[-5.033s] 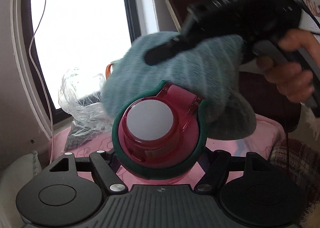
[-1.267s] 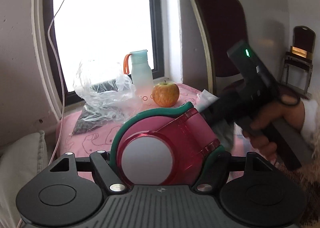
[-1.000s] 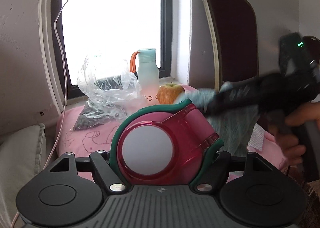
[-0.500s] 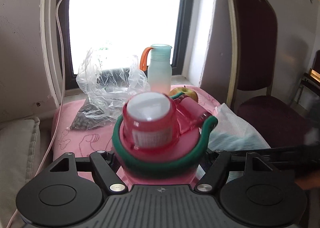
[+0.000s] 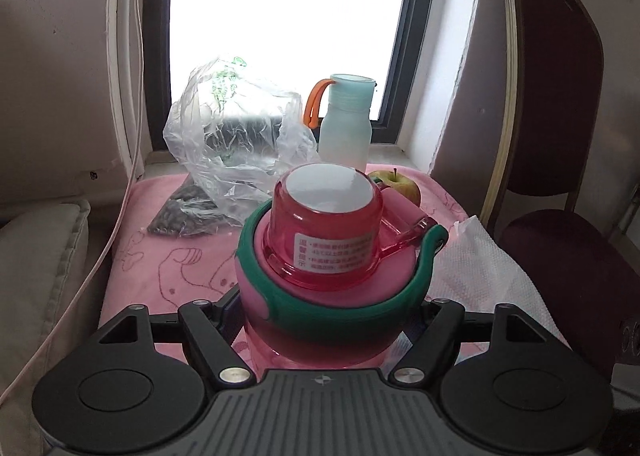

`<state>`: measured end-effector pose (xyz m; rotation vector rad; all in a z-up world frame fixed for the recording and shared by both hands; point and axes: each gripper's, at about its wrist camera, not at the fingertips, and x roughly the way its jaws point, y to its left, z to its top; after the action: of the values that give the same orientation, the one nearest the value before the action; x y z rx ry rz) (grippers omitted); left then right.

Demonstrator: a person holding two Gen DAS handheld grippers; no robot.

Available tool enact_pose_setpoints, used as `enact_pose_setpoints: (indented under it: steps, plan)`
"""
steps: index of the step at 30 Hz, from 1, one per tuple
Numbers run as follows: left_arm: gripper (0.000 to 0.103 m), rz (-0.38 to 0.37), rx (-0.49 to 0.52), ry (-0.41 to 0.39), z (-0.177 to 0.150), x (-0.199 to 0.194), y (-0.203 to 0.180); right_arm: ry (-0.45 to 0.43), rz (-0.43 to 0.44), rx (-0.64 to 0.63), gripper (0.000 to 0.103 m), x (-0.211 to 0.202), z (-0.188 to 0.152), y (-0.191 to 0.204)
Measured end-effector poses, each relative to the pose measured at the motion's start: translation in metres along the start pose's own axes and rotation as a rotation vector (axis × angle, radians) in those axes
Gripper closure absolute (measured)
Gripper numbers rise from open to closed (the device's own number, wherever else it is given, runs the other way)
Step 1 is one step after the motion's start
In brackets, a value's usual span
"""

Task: Clean container
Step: 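Hold the bottle upright with the left gripper while the right gripper wipes its lid ring with the towel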

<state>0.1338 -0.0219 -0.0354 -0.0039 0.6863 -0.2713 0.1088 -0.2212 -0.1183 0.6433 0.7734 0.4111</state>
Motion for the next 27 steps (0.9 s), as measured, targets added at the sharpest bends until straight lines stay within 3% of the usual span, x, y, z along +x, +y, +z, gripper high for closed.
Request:
enact_pose_setpoints:
  steps: [2, 4, 6, 9, 12, 16, 22, 27]
  plan:
    - [0.029, 0.013, 0.022, 0.015, 0.001, 0.0, -0.004, 0.067, -0.022, -0.021, 0.07, 0.005, -0.006, 0.007]
    - [0.025, 0.05, 0.016, 0.046, 0.0, -0.001, -0.005, 0.071, -0.058, -0.07, 0.07, -0.005, -0.008, 0.017]
    - [0.015, 0.096, -0.005, 0.066, -0.002, -0.004, -0.006, 0.017, -0.087, -0.083, 0.07, -0.027, -0.008, 0.021]
    - [0.012, 0.127, -0.029, 0.055, -0.006, -0.021, -0.007, -0.127, -0.144, -0.119, 0.07, -0.067, -0.002, 0.03]
    - [0.011, 0.129, -0.002, -0.016, -0.018, -0.046, -0.004, -0.246, -0.176, -0.21, 0.07, -0.098, 0.003, 0.049]
    - [0.011, 0.107, 0.148, -0.148, -0.032, -0.06, -0.005, -0.297, -0.109, -0.355, 0.07, -0.123, 0.008, 0.087]
    - [0.01, -0.012, 0.244, -0.253, -0.033, -0.048, 0.003, -0.266, -0.081, -0.517, 0.07, -0.119, 0.031, 0.143]
    - [0.012, -0.08, 0.279, -0.235, -0.031, -0.018, 0.015, -0.103, -0.142, -0.58, 0.07, -0.083, 0.053, 0.168]
